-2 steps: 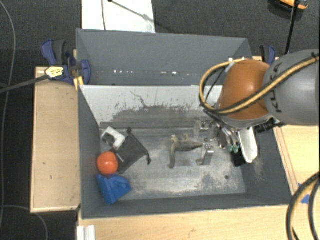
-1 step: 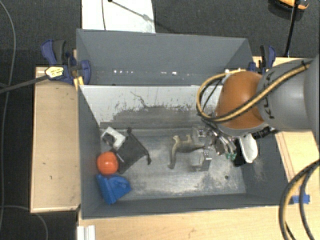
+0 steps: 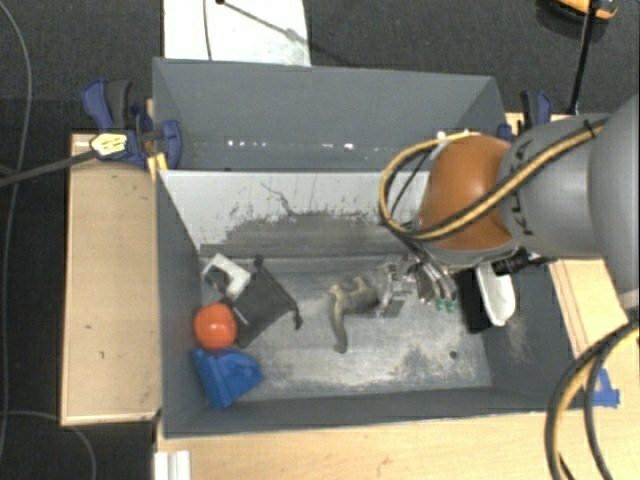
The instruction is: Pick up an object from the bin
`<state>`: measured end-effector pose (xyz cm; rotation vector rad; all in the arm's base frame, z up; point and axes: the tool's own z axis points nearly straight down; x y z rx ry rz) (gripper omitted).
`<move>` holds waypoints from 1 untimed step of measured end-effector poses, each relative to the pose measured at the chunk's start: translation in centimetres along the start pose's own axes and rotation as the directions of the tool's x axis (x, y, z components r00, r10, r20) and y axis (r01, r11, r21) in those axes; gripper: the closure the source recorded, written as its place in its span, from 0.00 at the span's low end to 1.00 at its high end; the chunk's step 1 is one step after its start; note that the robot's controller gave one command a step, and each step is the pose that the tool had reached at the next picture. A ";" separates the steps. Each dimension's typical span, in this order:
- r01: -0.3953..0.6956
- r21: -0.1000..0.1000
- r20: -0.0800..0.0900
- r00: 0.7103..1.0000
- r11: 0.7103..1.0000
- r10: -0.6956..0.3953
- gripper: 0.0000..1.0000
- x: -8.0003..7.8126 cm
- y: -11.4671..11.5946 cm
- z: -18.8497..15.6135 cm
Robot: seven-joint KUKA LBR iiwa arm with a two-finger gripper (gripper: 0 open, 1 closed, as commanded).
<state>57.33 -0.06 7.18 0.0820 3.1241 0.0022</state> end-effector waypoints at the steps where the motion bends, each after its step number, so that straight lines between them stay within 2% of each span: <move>1: 0.000 0.000 0.000 1.000 1.000 0.000 1.00 0.0 0.0 0.0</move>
Offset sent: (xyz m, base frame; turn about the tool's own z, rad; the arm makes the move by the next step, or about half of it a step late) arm -0.0139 -0.0105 0.1659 -0.0670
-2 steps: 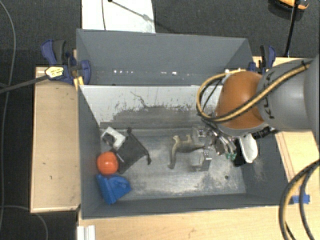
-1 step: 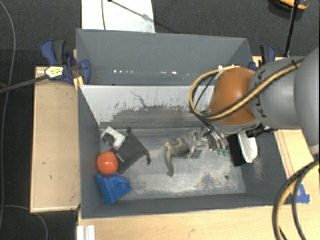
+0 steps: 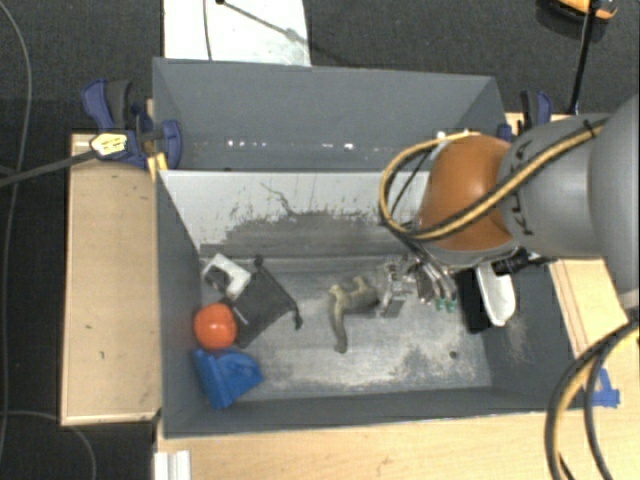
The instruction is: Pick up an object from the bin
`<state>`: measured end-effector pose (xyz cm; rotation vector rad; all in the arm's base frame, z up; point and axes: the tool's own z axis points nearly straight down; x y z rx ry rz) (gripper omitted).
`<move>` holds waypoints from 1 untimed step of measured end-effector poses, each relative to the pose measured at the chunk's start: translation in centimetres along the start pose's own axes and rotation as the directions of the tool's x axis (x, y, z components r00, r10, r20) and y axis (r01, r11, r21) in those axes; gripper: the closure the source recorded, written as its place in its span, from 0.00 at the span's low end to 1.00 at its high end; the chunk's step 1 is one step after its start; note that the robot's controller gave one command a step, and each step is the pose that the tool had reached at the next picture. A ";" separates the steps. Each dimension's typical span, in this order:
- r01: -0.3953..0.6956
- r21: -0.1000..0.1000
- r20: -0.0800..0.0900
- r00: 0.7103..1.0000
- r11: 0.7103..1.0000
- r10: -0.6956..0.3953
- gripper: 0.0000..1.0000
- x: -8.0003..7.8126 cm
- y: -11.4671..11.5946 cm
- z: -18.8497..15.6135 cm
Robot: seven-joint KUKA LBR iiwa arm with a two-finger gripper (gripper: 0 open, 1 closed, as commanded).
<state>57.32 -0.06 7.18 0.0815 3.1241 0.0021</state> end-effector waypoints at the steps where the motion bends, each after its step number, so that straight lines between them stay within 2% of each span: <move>1: 0.019 0.000 -0.011 1.000 1.000 -0.019 1.00 0.6 -0.3 -4.6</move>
Offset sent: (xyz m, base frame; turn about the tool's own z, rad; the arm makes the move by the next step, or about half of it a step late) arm -0.0117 -0.0191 0.0902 0.0687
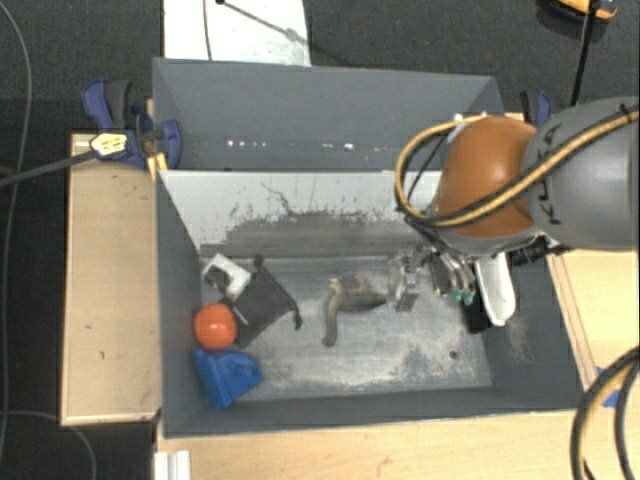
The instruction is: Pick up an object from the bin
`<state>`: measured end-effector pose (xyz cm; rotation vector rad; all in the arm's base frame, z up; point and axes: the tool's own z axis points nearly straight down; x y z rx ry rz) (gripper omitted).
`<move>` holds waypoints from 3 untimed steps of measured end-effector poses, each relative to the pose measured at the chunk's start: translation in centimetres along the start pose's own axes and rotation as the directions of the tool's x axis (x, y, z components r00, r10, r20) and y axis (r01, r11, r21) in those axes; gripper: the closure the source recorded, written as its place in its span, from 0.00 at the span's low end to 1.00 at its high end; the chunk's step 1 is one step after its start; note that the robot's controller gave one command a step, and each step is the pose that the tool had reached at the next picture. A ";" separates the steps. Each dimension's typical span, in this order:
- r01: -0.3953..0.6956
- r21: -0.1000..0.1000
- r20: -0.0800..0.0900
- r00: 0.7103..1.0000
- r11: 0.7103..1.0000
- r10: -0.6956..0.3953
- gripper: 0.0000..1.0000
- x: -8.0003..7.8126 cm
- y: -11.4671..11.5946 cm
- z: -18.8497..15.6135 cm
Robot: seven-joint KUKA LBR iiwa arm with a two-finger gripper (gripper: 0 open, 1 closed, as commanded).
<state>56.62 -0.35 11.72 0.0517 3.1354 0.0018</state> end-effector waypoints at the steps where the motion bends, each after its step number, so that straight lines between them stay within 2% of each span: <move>1: -0.088 -0.002 0.015 0.996 0.996 0.088 0.00 0.3 -1.6 -4.6; 2: -0.088 -0.002 0.014 0.996 0.996 0.088 0.00 0.3 -1.6 -4.5; 3: -0.152 -0.003 0.019 0.988 0.988 0.152 0.00 -0.7 0.3 -2.1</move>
Offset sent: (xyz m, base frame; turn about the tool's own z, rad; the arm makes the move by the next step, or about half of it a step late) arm 0.0000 0.0000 0.0000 0.0000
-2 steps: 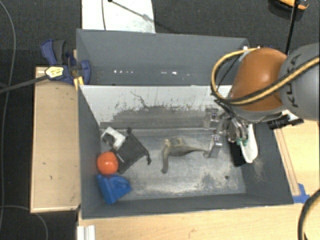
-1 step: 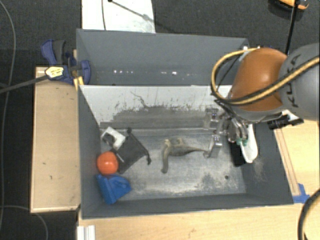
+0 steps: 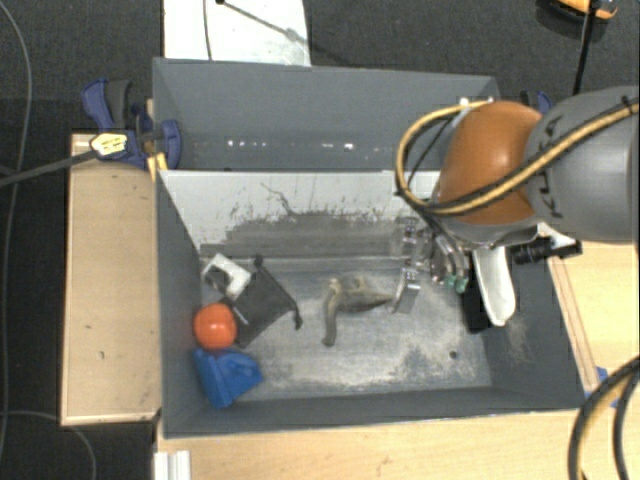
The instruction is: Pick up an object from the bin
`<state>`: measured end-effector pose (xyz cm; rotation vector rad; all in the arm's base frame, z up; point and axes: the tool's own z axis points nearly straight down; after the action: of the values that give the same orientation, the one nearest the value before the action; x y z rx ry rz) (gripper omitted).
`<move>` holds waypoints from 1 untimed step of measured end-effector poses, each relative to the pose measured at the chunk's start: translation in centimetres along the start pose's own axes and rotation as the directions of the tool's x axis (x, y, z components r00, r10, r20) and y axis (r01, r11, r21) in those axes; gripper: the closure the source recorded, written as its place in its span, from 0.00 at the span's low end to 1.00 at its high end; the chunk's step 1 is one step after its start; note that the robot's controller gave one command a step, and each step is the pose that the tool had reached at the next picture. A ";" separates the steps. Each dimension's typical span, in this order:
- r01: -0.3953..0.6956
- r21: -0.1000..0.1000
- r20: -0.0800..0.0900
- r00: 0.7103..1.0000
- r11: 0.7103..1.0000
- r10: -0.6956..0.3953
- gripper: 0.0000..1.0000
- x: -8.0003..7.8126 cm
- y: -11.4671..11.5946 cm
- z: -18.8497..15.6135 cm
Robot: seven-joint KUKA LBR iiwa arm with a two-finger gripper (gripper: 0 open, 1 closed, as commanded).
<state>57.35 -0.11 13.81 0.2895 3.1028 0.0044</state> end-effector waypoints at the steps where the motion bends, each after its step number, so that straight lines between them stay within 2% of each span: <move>1: 0.016 -0.001 -0.001 1.000 1.000 -0.016 0.00 0.6 3.3 4.8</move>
Offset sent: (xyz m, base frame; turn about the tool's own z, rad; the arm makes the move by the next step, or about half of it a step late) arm 0.0040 0.0460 -0.0560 -0.1203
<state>57.44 3.23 9.03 0.2652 3.1060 0.0056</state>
